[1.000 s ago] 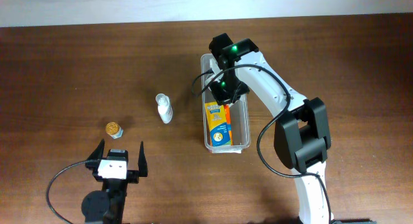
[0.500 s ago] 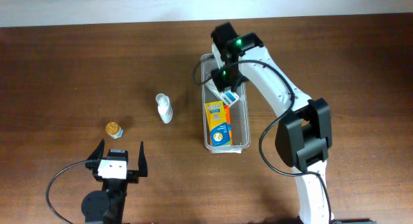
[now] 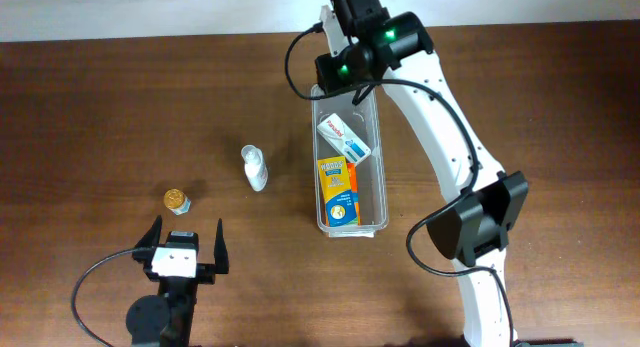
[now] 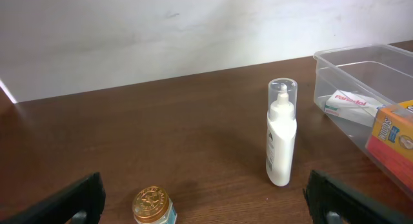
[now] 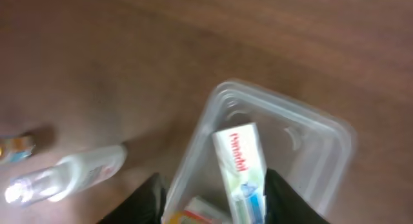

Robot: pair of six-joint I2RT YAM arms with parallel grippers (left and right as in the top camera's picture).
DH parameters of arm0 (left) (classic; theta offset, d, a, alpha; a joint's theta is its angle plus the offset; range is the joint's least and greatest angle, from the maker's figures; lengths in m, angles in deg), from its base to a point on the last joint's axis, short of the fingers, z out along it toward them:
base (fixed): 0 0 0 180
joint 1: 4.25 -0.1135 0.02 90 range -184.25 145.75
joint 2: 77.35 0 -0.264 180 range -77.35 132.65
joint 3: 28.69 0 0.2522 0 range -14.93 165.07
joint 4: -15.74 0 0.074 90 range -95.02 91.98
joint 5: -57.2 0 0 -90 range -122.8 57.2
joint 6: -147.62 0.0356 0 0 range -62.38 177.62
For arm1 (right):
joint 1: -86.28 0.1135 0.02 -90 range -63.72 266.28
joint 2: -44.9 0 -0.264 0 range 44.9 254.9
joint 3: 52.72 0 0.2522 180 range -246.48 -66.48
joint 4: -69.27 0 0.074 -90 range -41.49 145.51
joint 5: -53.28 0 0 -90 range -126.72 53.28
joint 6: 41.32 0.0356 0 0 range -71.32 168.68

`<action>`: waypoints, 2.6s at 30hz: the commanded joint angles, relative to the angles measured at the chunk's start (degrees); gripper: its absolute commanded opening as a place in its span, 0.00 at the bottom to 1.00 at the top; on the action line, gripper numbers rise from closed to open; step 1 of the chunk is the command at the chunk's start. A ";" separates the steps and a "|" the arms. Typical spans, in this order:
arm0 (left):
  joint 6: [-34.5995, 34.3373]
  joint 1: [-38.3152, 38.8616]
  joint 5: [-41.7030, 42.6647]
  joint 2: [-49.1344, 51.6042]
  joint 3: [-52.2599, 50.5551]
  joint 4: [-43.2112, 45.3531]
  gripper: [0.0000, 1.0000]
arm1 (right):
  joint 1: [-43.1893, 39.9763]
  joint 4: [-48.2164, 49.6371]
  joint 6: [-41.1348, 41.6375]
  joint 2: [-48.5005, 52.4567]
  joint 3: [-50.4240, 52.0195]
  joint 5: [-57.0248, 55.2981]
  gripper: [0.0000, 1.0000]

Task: Pack container
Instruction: 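Open the right gripper and raise it away from the container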

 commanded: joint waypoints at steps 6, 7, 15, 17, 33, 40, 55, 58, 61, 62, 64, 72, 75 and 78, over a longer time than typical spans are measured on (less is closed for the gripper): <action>0.92 -0.28 0.22 -0.28 -0.59 0.00 0.99 | 4.63 -6.23 0.15 -0.13 -1.46 4.46 0.68; 0.92 -0.28 0.22 -0.28 -0.59 0.00 0.99 | 5.18 -6.64 0.15 -0.13 -1.77 4.48 0.73; 0.92 -0.28 0.22 -0.28 -0.59 0.00 0.99 | 7.67 -8.33 0.09 -0.13 -9.77 5.99 0.98; 0.92 -0.28 0.22 -0.28 -0.59 0.00 0.99 | 7.41 -8.09 0.11 -0.13 -11.50 6.19 0.99; 0.92 -0.28 0.22 -0.28 -0.59 0.00 0.99 | 10.12 -7.78 13.27 -0.11 -12.55 -11.08 0.98; 0.92 -0.28 0.22 -0.28 -0.59 0.00 0.99 | 11.80 -8.94 25.35 -0.11 -12.55 -10.64 0.93; 0.90 -0.28 0.22 -0.28 -0.59 0.00 0.99 | 15.85 -8.55 39.28 1.01 -11.78 -17.66 0.96; 0.90 -0.28 0.22 -0.28 -0.59 0.00 0.99 | 16.79 -8.52 40.13 3.37 -11.78 -16.11 0.95; 0.90 -0.28 0.22 -0.28 -0.59 0.00 0.99 | 18.18 -8.57 40.09 5.90 -11.78 -16.22 0.96; 0.92 -0.28 0.22 -0.28 -0.59 0.00 0.99 | 18.43 -8.57 40.13 6.47 -11.78 -16.20 0.96; 0.90 -0.26 0.22 -0.28 -0.59 0.00 0.99 | 18.49 -8.48 41.00 7.06 -11.78 -16.20 1.00; 0.92 -0.28 0.22 -0.28 -0.59 0.00 0.99 | 12.07 -9.66 42.27 3.43 -15.19 -18.32 0.99; 0.92 -0.28 0.22 -0.28 -0.59 0.00 0.99 | 8.09 -14.51 42.27 1.20 -17.38 -22.25 0.98; 0.90 -0.28 0.22 -0.28 -0.59 0.00 0.99 | 3.30 -23.02 42.27 -0.26 -18.84 -26.10 0.98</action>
